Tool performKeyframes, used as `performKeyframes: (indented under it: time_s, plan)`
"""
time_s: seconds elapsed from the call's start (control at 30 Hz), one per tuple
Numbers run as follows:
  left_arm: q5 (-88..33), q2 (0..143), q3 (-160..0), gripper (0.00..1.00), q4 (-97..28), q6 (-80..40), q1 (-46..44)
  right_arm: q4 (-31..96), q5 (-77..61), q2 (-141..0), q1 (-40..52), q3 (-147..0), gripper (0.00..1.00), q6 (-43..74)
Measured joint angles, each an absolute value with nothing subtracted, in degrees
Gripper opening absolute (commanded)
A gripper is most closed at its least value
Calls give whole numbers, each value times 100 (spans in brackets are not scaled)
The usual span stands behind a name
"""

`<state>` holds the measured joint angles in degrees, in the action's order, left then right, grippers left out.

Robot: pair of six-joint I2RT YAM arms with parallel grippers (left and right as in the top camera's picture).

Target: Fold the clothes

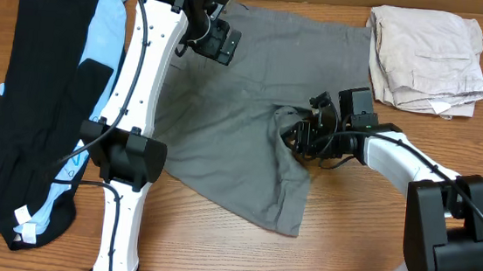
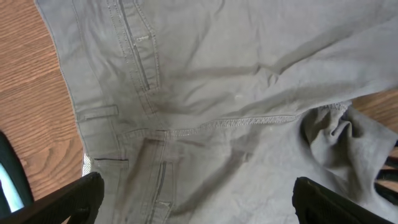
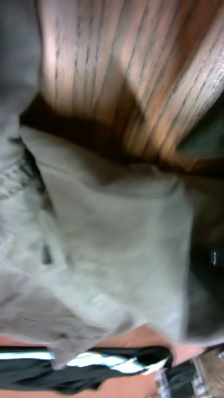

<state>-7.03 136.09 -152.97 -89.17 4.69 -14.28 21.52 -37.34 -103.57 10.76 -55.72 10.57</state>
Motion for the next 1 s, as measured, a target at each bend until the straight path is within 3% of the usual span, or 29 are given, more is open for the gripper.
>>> performKeyframes:
  time_s: [0.1,0.3,0.6,0.77,0.87,1.0]
  plan:
    - [-703,13609,-15297,99,-8917,469,-1428,2080,-3752,-10357,1044,-5575,4,1020]
    - [-703,13609,-15297,99,-8888,469,-1428,2526,-3704,-10357,908,-5704,4,972]
    - [-703,13609,-15297,99,-8823,469,-1428,4591,-2842,-10357,-36,-6670,4,679]
    - [-703,13609,-15297,99,-8805,469,-1428,4991,-2502,-10359,-362,-7081,4,510]
    - [-703,13609,-15297,99,-8805,469,-1428,4950,-2534,-10359,-333,-7105,27,395]
    - [-703,13609,-15297,99,-8799,469,-1428,4703,-2733,-10457,-154,-7105,45,336]
